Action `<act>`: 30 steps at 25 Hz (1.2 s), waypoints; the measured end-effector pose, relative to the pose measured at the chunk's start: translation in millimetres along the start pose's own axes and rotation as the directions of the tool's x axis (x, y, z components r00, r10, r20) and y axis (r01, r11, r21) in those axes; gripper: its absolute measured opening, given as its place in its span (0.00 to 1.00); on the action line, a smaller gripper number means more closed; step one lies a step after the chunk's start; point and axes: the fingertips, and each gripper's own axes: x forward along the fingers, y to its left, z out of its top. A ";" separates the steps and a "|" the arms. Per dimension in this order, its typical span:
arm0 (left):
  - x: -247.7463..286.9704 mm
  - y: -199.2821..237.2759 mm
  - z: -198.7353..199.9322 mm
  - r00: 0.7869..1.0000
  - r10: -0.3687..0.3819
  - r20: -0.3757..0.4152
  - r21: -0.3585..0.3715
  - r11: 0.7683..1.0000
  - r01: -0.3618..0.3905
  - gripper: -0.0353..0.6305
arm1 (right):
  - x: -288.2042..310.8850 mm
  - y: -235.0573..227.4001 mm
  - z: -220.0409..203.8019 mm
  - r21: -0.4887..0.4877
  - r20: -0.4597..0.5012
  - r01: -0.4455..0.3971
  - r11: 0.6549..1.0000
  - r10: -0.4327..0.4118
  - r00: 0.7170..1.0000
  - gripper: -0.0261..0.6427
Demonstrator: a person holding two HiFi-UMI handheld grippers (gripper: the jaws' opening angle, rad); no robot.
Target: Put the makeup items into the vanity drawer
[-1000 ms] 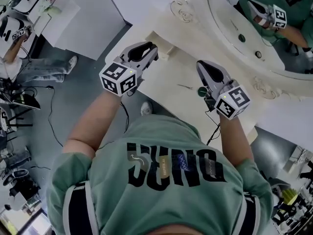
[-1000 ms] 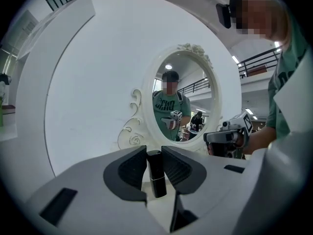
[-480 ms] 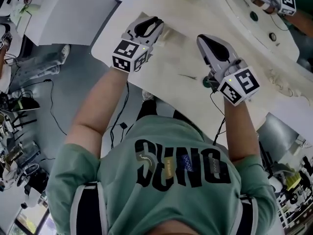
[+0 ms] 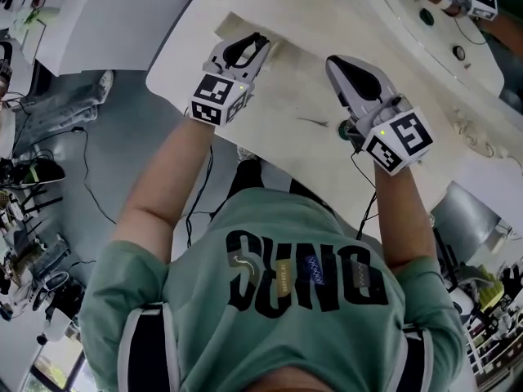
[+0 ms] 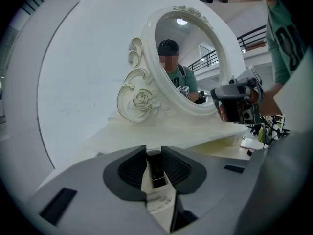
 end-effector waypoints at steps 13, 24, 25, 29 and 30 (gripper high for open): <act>-8.3 -4.7 -25.2 0.991 -0.036 -0.131 0.030 0.999 0.041 0.23 | 0.7 21.6 9.0 -0.016 0.001 -0.005 1.000 0.005 1.000 0.05; -66.3 -29.5 33.1 0.999 -0.040 -0.023 -0.034 0.999 0.040 0.28 | -38.8 40.4 37.0 -0.043 0.032 0.018 0.999 -0.016 0.999 0.05; -78.8 -36.5 44.8 0.999 -0.049 -0.001 -0.042 0.998 0.048 0.28 | -45.4 43.6 41.0 -0.037 0.035 0.021 0.999 -0.019 0.999 0.05; -130.6 -66.9 86.7 0.993 -0.090 0.077 -0.071 0.993 0.096 0.28 | -69.1 64.5 53.9 -0.038 0.026 0.020 0.999 -0.020 0.999 0.05; -142.9 -73.9 94.9 0.991 -0.102 0.091 -0.073 0.991 0.109 0.28 | -73.5 71.8 55.9 -0.039 0.021 0.017 0.999 -0.016 1.000 0.05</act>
